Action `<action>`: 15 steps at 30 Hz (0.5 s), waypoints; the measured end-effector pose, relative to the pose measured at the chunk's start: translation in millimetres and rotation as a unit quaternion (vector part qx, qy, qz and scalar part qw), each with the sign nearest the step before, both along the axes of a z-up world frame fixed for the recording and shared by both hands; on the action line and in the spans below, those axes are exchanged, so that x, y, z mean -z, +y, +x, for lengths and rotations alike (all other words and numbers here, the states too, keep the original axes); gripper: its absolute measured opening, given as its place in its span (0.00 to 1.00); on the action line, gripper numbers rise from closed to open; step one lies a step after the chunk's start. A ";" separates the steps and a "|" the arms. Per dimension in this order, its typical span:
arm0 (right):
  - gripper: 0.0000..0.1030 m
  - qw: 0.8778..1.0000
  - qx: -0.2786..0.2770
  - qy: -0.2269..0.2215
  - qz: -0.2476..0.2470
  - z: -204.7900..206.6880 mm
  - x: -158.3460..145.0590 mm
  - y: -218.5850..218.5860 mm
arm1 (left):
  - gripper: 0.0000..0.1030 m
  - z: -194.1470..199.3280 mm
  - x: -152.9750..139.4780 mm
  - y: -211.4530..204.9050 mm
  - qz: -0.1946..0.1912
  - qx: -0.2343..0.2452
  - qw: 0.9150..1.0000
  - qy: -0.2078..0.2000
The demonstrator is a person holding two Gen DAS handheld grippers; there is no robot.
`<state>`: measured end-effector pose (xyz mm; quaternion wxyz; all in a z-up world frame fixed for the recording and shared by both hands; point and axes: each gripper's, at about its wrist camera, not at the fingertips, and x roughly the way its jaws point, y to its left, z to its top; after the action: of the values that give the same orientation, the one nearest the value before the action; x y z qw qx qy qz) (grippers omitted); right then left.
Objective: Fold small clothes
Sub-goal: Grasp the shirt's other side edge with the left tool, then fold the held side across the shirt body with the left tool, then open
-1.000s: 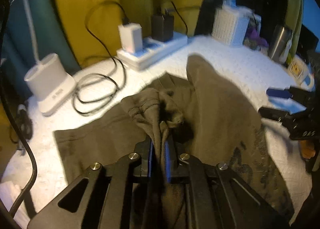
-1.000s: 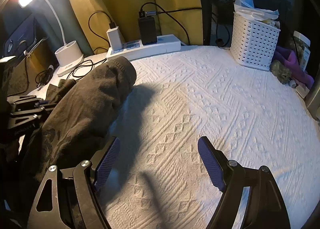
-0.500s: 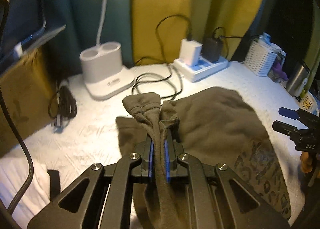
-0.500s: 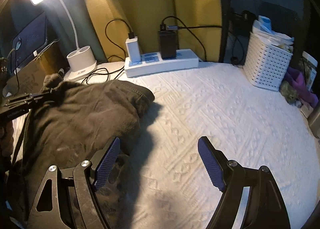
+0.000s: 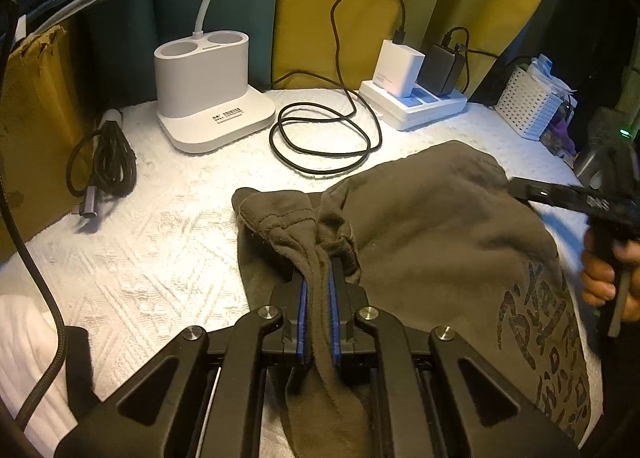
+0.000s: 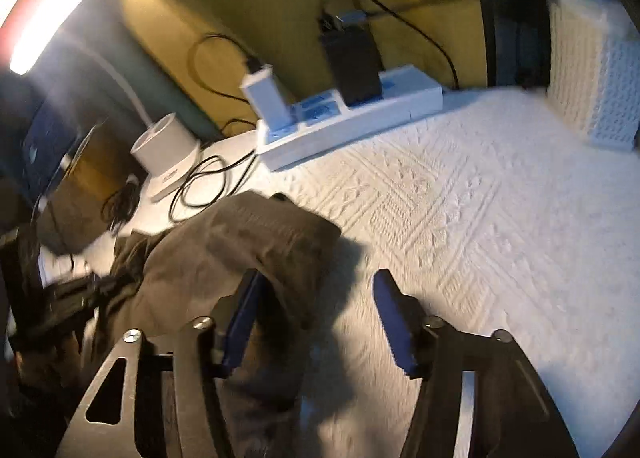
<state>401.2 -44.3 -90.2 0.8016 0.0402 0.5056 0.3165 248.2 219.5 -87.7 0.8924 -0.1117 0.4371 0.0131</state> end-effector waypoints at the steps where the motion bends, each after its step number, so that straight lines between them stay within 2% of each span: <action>1: 0.52 1.000 0.001 0.018 0.008 6.3 5.2 1.5 | 0.08 -0.2 0.0 -0.3 -0.001 0.000 1.000 -0.001; 2: 0.48 0.999 0.003 0.032 0.016 11.0 8.5 3.5 | 0.08 -1.2 -0.5 0.0 -0.002 0.001 1.000 -0.003; 3: 0.33 0.999 0.003 0.035 0.028 15.3 9.0 5.9 | 0.08 -2.5 -0.6 1.5 -0.003 0.001 1.000 -0.004; 6: 0.13 0.996 -0.007 0.064 0.059 24.4 13.9 13.9 | 0.08 -3.9 -3.0 1.6 -0.008 0.001 1.000 -0.009; 10: 0.11 0.997 0.005 0.033 0.068 37.2 0.1 15.3 | 0.08 -5.5 -10.8 2.4 -0.009 -0.001 1.000 -0.024; 13: 0.11 0.998 -0.003 0.012 0.055 44.4 -6.3 23.9 | 0.08 -1.9 -6.8 5.4 0.002 -0.014 1.000 -0.017; 15: 0.11 1.000 -0.011 -0.003 0.026 45.4 -2.0 35.0 | 0.08 -0.3 -0.1 10.3 0.009 -0.030 0.999 -0.004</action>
<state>446.6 -9.3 -88.2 0.7984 0.0542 0.4951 0.3384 247.9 229.8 -87.6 0.8942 -0.1165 0.4299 0.0439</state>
